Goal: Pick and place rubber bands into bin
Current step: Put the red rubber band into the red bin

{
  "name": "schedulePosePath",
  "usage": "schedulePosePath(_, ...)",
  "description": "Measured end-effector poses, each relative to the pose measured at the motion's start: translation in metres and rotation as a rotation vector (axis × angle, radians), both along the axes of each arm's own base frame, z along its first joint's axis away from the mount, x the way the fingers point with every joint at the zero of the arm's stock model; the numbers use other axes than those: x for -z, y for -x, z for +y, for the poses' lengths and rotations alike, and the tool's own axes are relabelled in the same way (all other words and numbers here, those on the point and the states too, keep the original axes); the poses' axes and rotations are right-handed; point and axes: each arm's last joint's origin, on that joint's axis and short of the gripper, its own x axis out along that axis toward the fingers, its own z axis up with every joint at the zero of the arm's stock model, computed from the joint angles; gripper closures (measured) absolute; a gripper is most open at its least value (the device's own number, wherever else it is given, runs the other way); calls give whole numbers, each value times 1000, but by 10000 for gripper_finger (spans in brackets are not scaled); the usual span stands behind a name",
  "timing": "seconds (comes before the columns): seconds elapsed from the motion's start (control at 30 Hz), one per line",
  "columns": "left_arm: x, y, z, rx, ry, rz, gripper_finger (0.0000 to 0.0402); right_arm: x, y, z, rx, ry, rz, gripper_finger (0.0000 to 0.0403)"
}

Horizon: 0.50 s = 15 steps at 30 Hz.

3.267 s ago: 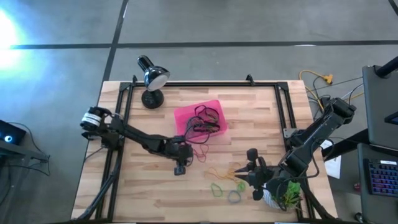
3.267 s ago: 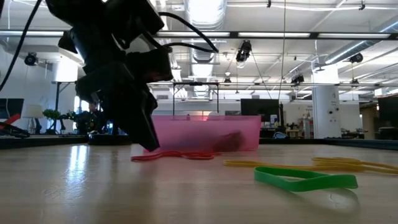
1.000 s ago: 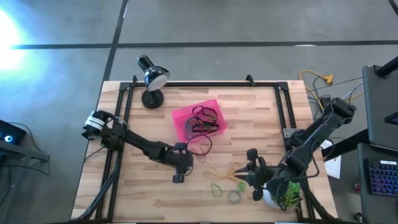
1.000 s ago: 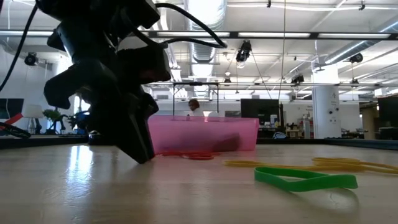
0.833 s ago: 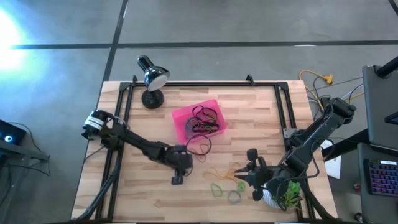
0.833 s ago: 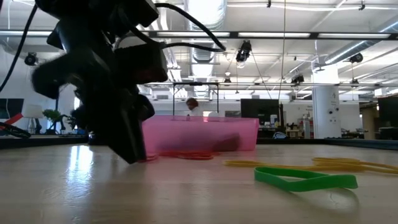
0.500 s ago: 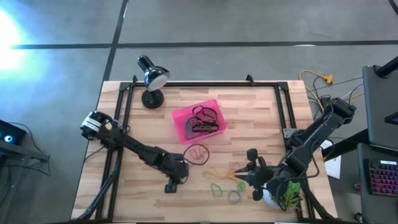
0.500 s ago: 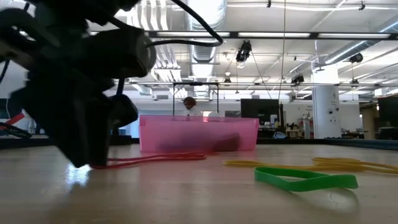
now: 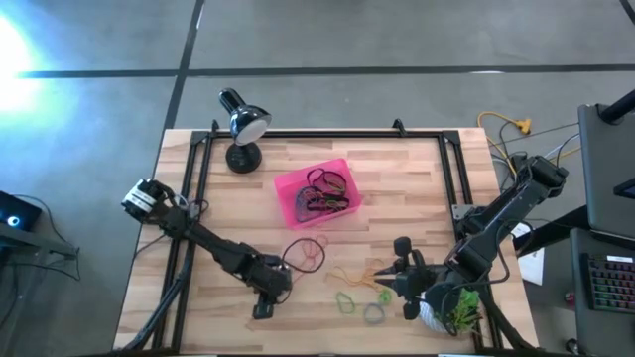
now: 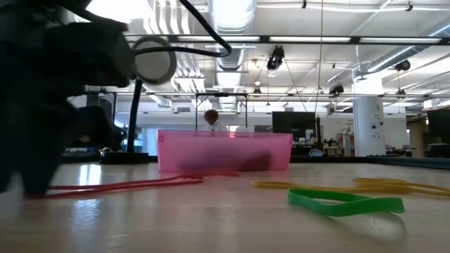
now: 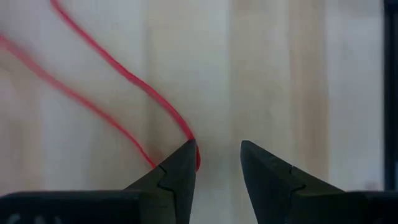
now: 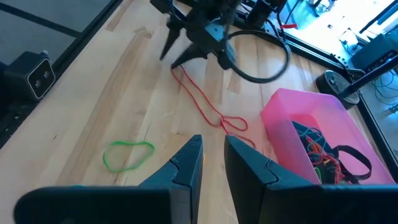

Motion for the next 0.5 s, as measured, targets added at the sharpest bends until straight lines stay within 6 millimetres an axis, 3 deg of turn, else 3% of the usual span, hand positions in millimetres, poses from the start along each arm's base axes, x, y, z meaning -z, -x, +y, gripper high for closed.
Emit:
schedulePosePath(0.2,-4,14,-12,0,34,71,288,0,0,0,0,0,0,346)
schedulePosePath(0.3,-9,24,-10,-27,-28,94,288,0,0,0,0,0,0,346)
schedulePosePath(0.5,-22,19,-3,-81,-192,-90,288,0,0,0,3,-2,0,346)
